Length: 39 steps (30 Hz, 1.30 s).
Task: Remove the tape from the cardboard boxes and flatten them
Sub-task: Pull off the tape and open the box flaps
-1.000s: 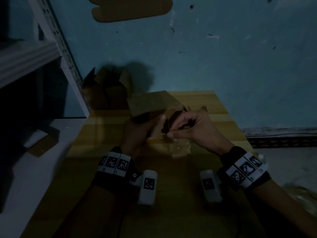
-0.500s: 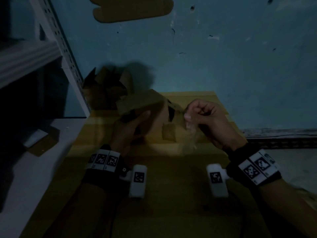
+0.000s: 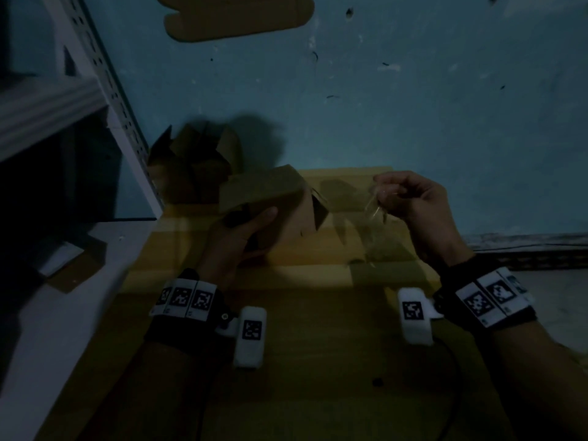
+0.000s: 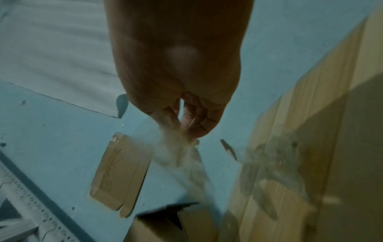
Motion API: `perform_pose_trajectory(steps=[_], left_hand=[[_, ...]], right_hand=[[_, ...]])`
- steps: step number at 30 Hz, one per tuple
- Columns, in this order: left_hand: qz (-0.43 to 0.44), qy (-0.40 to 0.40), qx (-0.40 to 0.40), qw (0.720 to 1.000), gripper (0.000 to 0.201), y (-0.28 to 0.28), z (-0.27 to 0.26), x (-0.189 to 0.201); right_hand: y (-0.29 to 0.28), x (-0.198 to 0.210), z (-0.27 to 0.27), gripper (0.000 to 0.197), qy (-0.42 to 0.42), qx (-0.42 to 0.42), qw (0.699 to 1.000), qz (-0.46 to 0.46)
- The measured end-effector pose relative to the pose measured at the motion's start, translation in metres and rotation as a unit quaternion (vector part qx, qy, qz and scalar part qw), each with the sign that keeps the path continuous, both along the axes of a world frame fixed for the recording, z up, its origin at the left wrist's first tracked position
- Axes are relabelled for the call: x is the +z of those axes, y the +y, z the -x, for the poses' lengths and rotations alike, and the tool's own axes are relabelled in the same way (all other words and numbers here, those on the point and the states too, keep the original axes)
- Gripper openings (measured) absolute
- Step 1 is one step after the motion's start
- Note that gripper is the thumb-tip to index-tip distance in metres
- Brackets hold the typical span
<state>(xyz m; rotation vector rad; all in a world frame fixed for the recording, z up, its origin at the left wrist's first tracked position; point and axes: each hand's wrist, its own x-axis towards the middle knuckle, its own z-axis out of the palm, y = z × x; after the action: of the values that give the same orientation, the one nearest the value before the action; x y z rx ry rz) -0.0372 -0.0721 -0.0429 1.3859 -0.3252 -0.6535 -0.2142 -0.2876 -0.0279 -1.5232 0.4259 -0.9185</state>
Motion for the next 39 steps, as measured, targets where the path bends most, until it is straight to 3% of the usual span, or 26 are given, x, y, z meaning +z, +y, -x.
perform_pose_trajectory(steps=[7,13,16,20,24,30,34,39], left_hand=[[-0.012,-0.004,0.007,1.0,0.075,0.0,0.002,-0.001],[-0.027,0.0,0.004,1.0,0.082,-0.002,0.004,0.0],[-0.032,0.002,-0.001,0.999,0.076,-0.003,0.004,0.001],[-0.033,-0.005,-0.005,0.999,0.084,-0.001,0.006,0.002],[-0.035,-0.022,-0.004,0.999,0.079,0.0,0.006,0.004],[-0.046,-0.075,-0.039,0.995,0.076,0.002,0.006,0.004],[-0.051,-0.124,-0.069,0.989,0.017,-0.001,0.007,0.004],[-0.028,-0.173,-0.097,0.98,0.018,-0.001,0.008,0.005]], right_hand=[[-0.02,-0.015,0.009,0.021,0.128,-0.074,0.989,-0.031],[-0.031,-0.031,0.011,0.031,0.293,-0.144,0.936,0.129],[-0.033,-0.032,0.01,0.025,0.277,-0.168,0.931,0.169],[-0.03,-0.028,0.008,0.021,0.194,-0.183,0.96,0.088],[-0.026,-0.021,0.008,0.018,0.139,-0.219,0.962,0.087],[-0.003,0.0,0.004,0.015,0.079,-0.097,0.992,0.024],[0.013,-0.001,-0.005,0.019,0.112,-0.002,0.993,-0.028],[0.018,-0.006,-0.013,0.047,0.136,0.061,0.987,-0.054]])
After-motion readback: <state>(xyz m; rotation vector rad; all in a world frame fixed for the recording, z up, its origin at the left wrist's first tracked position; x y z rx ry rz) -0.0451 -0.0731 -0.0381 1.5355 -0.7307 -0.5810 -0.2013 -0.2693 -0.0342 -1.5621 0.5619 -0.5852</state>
